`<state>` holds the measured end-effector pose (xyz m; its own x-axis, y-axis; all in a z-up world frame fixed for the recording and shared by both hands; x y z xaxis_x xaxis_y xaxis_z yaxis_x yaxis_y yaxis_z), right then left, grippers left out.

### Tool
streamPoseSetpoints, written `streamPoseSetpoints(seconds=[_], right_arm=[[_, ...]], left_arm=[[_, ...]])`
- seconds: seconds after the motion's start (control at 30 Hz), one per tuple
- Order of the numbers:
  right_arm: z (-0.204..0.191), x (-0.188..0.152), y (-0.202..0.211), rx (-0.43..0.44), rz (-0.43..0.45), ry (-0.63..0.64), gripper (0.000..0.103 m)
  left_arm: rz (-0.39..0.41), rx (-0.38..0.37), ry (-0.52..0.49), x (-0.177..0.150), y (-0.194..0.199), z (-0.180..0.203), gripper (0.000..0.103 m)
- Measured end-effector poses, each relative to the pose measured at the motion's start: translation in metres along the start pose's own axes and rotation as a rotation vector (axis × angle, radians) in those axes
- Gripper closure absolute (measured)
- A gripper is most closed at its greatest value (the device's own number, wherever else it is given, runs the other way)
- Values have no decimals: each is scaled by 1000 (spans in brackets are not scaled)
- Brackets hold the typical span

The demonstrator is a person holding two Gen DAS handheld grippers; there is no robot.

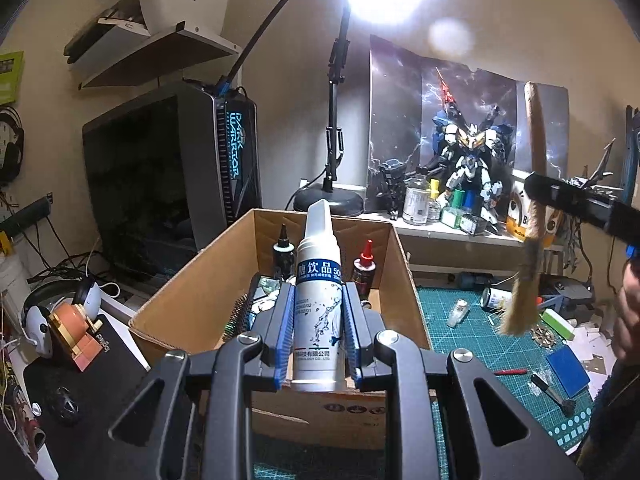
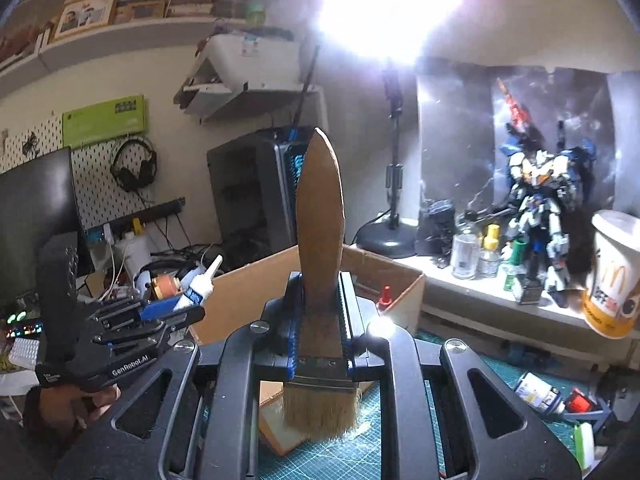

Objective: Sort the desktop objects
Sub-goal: 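Swing the right gripper with the paintbrush over the box beside the left gripper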

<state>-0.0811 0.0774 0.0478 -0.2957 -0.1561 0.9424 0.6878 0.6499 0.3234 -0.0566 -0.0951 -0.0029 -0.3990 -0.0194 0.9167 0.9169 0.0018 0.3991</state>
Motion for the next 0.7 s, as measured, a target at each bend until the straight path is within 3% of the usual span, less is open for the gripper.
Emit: streamPoseSetpoints(seconds=[0.7], right_arm=[[-21, 14, -68, 89, -66, 66, 87]], left_arm=[[37, 126, -11, 46, -2, -36, 80]])
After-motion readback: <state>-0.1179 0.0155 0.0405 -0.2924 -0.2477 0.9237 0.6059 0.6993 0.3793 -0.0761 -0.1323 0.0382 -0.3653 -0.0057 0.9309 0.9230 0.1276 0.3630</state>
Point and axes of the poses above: each gripper's, at about its wrist camera, not at the fingertips, and y roughly against the way its jaws point, z to its right, x to its top, the point moved 5 cm from there along -y, roughly the way its jaws point, and after that the axes turned 1 degree about -y, right-handed, at the moved point
